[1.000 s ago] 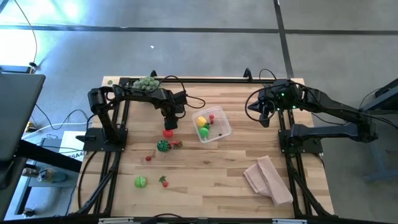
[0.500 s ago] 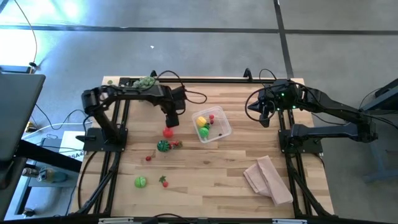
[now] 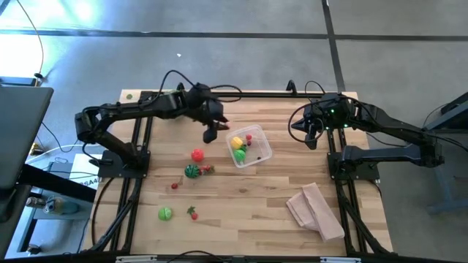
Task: Pick and placing Produce into tupperware
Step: Put the pink peach into the transparent bin
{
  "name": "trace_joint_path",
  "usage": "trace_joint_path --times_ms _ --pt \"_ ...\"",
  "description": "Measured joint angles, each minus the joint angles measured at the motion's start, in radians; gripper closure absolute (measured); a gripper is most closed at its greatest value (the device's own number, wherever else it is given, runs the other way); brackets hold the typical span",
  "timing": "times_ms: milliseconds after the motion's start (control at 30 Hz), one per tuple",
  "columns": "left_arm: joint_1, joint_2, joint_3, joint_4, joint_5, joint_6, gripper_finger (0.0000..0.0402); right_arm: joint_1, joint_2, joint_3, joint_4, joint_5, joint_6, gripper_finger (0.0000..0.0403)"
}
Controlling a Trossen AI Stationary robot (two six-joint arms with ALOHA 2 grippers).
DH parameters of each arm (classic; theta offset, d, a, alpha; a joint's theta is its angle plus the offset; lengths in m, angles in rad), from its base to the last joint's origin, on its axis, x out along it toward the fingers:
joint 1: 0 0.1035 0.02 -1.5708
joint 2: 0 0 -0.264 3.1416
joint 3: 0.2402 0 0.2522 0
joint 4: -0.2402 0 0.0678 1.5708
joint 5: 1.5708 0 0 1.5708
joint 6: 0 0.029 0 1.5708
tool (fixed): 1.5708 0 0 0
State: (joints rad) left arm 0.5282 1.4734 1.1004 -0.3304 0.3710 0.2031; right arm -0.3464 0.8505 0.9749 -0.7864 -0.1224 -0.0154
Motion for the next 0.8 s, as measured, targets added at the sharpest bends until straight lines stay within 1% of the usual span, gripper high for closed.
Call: trace_joint_path --times_ms 133,300,333,500,700,800 --pt "-0.011 0.025 0.001 0.128 0.073 0.002 0.0284 0.000 0.000 0.000 0.000 0.000 0.000 0.0399" --pt "-0.043 0.102 0.003 0.242 0.085 0.010 0.0284 0.000 0.000 0.000 0.000 0.000 0.000 0.0399" --pt "-0.048 0.123 0.008 0.244 0.085 0.014 0.0284 0.000 0.000 0.000 0.000 0.000 0.000 0.0399" --pt "-0.078 0.237 0.090 0.176 0.065 0.054 0.0284 0.000 0.000 0.000 0.000 0.000 0.000 0.0399" --pt "-0.111 0.377 0.244 -0.037 0.033 0.131 0.0284 0.000 0.000 0.000 0.000 0.000 0.000 0.0399" --pt "-0.132 0.448 0.337 -0.131 -0.018 0.179 0.0284 0.000 0.000 0.000 0.000 0.000 0.000 0.0399"
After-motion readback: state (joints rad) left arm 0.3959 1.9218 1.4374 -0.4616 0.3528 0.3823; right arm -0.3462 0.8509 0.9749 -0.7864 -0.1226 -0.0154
